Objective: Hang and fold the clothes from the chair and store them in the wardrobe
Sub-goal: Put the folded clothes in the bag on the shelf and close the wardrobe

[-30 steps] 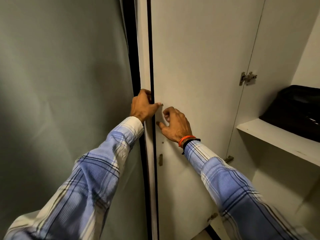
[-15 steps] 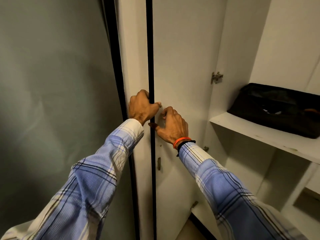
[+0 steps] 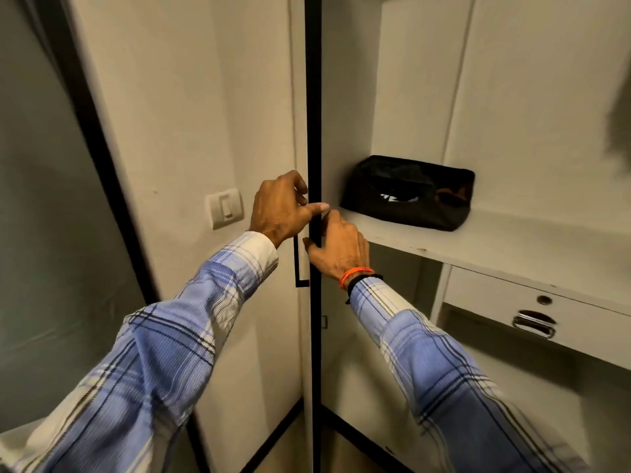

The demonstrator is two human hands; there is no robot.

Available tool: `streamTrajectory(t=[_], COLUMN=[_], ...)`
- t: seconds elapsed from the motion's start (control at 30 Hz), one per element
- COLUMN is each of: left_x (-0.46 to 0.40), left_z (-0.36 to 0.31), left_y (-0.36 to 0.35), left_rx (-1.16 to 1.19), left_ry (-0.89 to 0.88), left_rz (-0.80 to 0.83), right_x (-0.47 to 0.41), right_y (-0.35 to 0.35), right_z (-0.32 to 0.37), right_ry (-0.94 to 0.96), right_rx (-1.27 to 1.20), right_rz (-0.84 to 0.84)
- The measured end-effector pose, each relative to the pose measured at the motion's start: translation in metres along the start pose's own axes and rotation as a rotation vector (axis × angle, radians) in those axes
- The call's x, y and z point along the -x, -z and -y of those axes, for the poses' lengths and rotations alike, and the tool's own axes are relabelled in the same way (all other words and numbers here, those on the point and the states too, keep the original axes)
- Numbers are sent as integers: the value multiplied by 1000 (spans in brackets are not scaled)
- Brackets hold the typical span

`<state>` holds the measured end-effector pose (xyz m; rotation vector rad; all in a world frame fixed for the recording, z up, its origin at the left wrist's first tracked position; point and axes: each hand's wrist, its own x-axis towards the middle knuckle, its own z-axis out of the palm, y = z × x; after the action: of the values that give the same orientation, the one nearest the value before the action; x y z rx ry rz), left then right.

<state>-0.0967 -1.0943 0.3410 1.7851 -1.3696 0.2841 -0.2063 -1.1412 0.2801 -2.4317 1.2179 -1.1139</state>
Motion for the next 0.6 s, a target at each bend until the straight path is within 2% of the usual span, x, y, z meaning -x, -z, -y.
streamTrajectory(t=[0.27, 0.43, 0.6], left_x=[-35, -69, -102], left_z=[-42, -60, -75], left_y=[-91, -146, -194], left_rx=[156, 110, 95], left_ry=[-354, -609, -693], left_rz=[-29, -39, 25], right_x=[-17, -43, -72], right_y=[45, 55, 61], right_z=[-86, -129, -170], right_ry=[-214, -307, -384], right_rx=[72, 106, 146], right_rz=[-48, -86, -120])
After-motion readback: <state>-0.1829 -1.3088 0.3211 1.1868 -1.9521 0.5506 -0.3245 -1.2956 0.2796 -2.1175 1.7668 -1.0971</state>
